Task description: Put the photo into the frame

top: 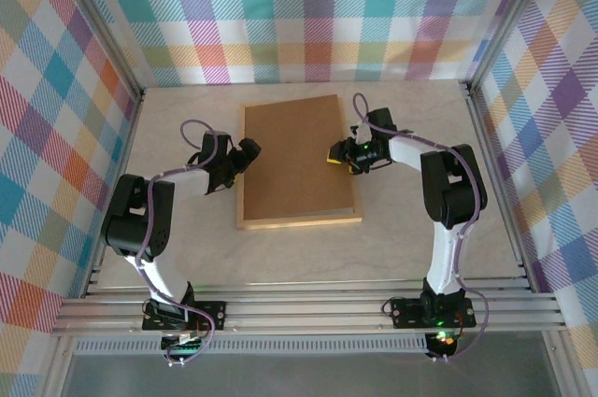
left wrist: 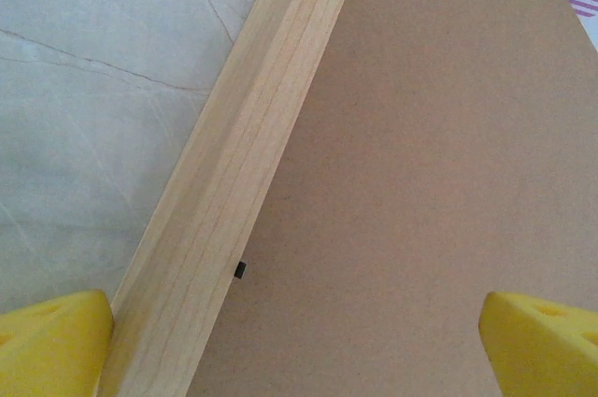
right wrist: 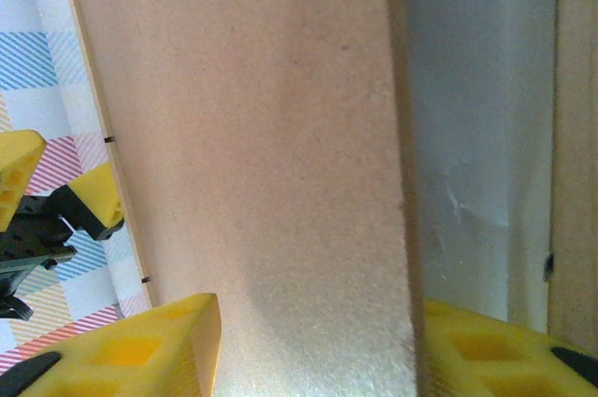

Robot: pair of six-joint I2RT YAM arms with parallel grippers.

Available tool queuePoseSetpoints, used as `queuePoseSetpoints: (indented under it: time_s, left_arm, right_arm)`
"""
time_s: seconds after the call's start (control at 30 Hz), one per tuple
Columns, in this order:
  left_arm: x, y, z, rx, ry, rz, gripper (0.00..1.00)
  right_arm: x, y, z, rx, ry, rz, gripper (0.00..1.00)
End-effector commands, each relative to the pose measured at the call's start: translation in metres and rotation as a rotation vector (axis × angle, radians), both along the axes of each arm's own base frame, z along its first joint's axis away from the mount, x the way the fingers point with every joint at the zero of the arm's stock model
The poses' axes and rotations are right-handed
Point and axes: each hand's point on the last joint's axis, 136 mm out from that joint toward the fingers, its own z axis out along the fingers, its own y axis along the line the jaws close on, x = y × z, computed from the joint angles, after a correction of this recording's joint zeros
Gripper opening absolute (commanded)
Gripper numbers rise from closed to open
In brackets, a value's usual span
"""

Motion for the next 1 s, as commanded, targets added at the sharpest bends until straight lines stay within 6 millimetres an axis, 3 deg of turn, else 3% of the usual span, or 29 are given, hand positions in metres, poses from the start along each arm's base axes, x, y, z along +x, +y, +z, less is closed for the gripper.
queuePoseSetpoints:
  time_s: [0.0, 0.5, 0.97]
  left_arm:
    - [-0.019, -0.052, 0.005, -0.123, 0.053, -0.166, 1.0]
    - [-0.019, -0.053, 0.005, -0.126, 0.054, -0.167, 1.0]
    - [-0.021, -0.051, 0.003, -0.12, 0.057, -0.164, 1.0]
  right_arm:
    - [-0.012, 0.011, 0.007, -0.033, 0.009, 0.042, 0.51]
    - [-0.013, -0.008, 0.013, -0.205, -0.011, 0.033, 0.59]
    - [-0.014, -0.025, 0.022, -0.318, -0.044, 0.01, 0.73]
